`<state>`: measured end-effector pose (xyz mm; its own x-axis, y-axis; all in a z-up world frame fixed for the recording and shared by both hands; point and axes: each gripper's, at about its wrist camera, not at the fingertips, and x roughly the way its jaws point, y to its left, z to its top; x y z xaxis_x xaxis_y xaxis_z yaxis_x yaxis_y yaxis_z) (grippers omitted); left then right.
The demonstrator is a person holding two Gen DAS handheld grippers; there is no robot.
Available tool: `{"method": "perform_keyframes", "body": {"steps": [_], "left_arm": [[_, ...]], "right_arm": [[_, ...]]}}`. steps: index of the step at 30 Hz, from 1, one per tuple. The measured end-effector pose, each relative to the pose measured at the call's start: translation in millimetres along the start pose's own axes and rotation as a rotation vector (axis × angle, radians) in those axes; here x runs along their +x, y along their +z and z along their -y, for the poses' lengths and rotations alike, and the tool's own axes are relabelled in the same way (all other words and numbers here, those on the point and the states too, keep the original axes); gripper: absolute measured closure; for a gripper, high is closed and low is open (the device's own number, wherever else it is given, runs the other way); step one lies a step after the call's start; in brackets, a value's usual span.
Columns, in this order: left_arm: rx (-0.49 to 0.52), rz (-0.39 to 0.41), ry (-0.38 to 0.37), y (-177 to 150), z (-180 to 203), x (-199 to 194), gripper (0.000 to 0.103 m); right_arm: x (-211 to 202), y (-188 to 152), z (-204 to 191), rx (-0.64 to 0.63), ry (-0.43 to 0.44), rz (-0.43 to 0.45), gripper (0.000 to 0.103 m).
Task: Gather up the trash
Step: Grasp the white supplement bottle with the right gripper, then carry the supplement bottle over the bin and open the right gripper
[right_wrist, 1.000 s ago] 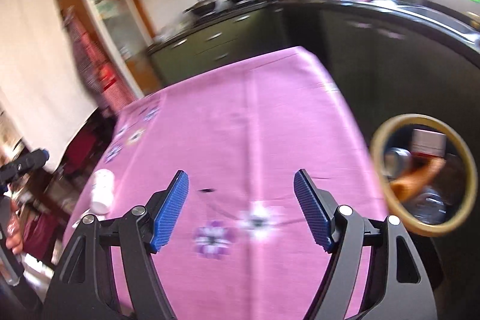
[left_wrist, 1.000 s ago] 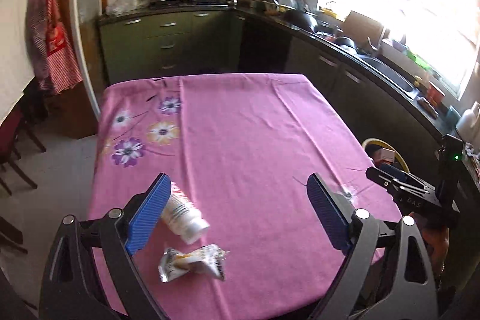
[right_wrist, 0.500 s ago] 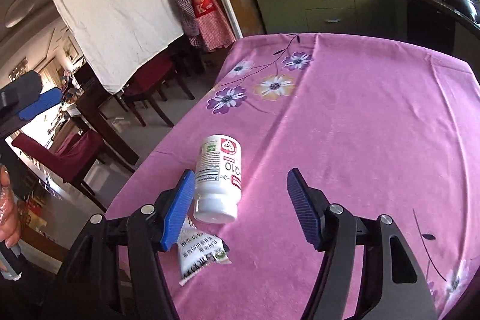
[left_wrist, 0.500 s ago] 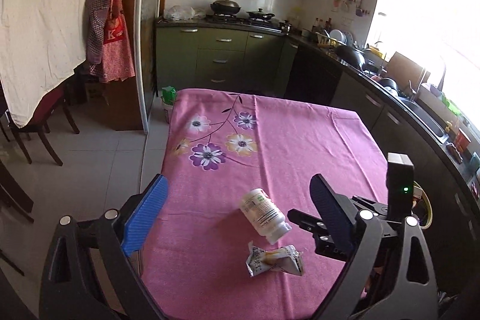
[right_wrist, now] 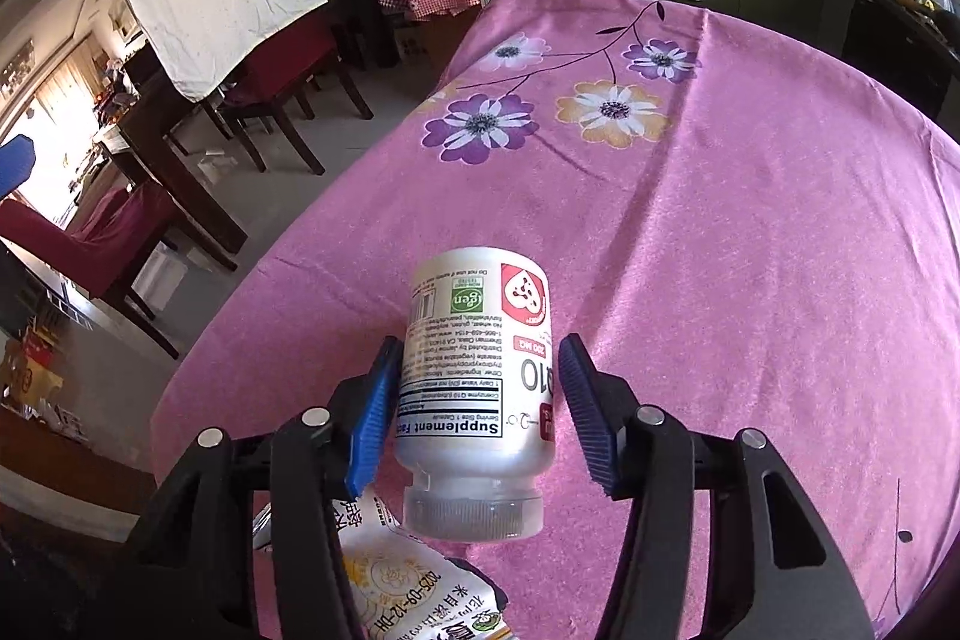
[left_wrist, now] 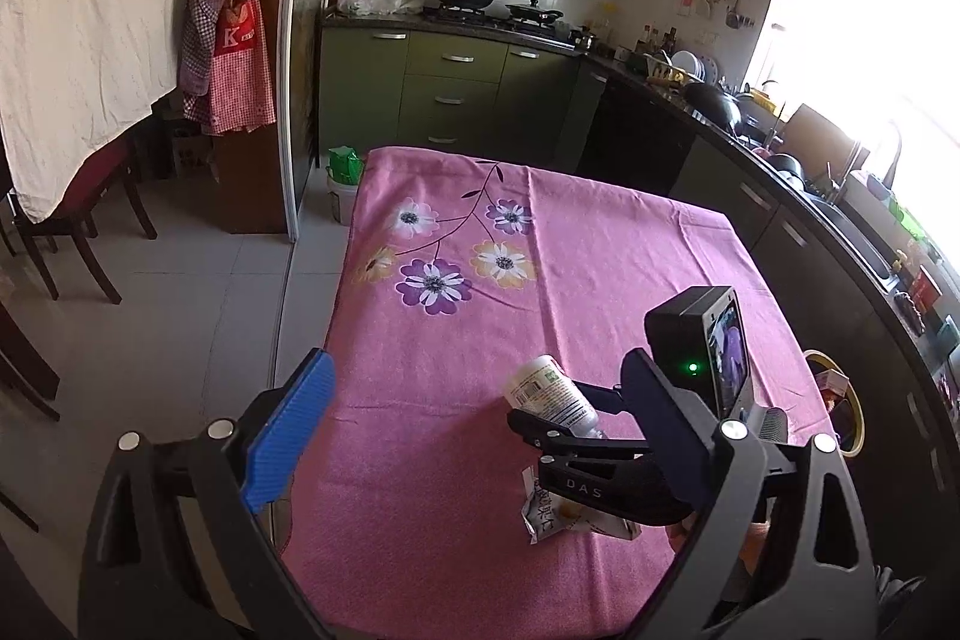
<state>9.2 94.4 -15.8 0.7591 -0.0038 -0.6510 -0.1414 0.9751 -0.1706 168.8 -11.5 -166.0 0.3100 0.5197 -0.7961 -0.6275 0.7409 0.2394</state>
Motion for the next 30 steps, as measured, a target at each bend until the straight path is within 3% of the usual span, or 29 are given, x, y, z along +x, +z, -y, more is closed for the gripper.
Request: {"method": "perform_keyframes", "body": {"steps": [5,18,24,30], "left_arm": [[-0.004,-0.016,-0.003,-2.3,-0.1,4.0,0.012],[0.030,-0.037,-0.007,-3.7,11.8,10.1,0.012],[0.054,-0.055,-0.014,-4.2,25.0,15.9,0.012],[0.092,-0.075,-0.044,-5.0,46.1,25.4,0.011]], "right_arm": [[7.3,1.2,-3.3,-0.022,-0.026,-0.006,0.056],[-18.6,-11.6,4.0,-0.038,-0.061,0.045,0.056],[-50.3,-24.1,33.5,0.024,-0.085,0.096,0.056],[-111.0,-51.1,92.1,0.141,-0.146,0.176,0.056]]}}
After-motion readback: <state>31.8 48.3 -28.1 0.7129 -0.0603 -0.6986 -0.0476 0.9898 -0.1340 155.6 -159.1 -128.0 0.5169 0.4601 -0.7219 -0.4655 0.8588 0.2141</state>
